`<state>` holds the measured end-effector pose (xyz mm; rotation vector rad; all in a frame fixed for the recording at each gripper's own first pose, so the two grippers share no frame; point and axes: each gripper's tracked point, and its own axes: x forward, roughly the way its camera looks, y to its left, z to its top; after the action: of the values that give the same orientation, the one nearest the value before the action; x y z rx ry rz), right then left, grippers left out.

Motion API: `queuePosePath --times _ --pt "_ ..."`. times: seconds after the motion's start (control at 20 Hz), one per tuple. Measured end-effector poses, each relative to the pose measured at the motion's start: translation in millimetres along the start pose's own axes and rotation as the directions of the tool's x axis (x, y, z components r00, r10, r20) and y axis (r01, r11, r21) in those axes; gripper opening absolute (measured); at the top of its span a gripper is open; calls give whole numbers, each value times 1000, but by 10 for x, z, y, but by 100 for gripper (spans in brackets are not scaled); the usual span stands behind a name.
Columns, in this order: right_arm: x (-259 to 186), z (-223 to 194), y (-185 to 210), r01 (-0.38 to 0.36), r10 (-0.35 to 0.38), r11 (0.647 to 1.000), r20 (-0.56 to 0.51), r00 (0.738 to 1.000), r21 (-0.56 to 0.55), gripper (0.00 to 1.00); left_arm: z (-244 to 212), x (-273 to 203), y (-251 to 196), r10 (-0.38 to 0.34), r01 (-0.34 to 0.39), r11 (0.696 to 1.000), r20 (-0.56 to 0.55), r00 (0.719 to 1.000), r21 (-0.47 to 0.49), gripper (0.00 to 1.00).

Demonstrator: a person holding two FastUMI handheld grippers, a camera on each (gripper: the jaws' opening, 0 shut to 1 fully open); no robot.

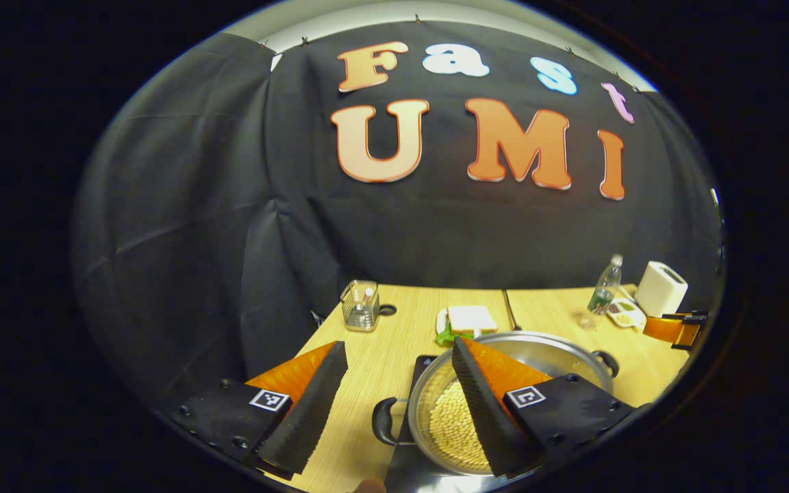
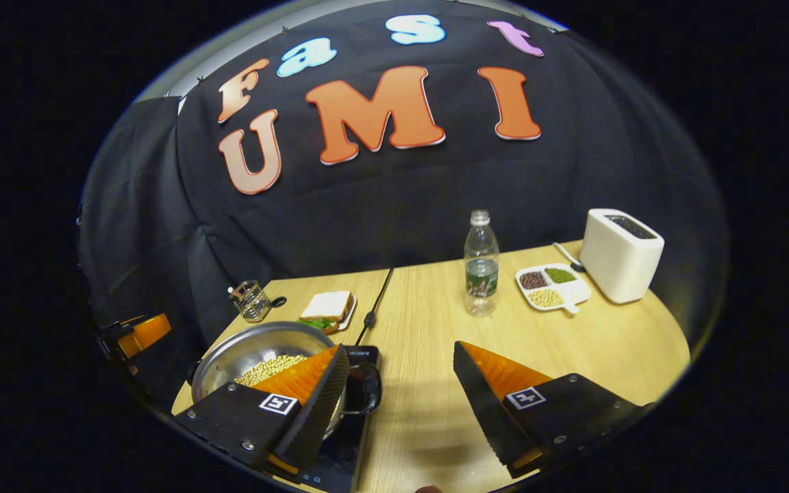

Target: First push the handle of the pot to place it horizontally, then grasp the pot with both hands and set it on the induction cooktop.

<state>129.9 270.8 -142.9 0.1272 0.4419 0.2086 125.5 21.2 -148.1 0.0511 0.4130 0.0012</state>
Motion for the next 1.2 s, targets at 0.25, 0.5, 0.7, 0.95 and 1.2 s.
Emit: queuePosePath --times 0.25,0.5,0.7,0.95,1.2 --pt "-553 700 -347 15 -4 998 165 986 -64 95 750 -524 -215 -10 13 1000 173 985 -17 99" --pt "-1191 1286 -671 52 -13 993 331 944 -109 95 1164 -1032 -592 -61 61 998 293 954 9 97" --pt "-1607 1487 -921 58 -16 994 394 919 -97 95 1302 -1248 -909 -102 99 995 338 936 27 97" --pt "-1896 1552 -1173 68 -31 995 436 899 -70 95 1277 -1373 -1178 -145 143 989 327 934 31 97" --pt "-1963 1556 -1321 60 -32 997 446 894 -49 95 1354 -1498 -1360 -179 170 984 353 918 56 97"
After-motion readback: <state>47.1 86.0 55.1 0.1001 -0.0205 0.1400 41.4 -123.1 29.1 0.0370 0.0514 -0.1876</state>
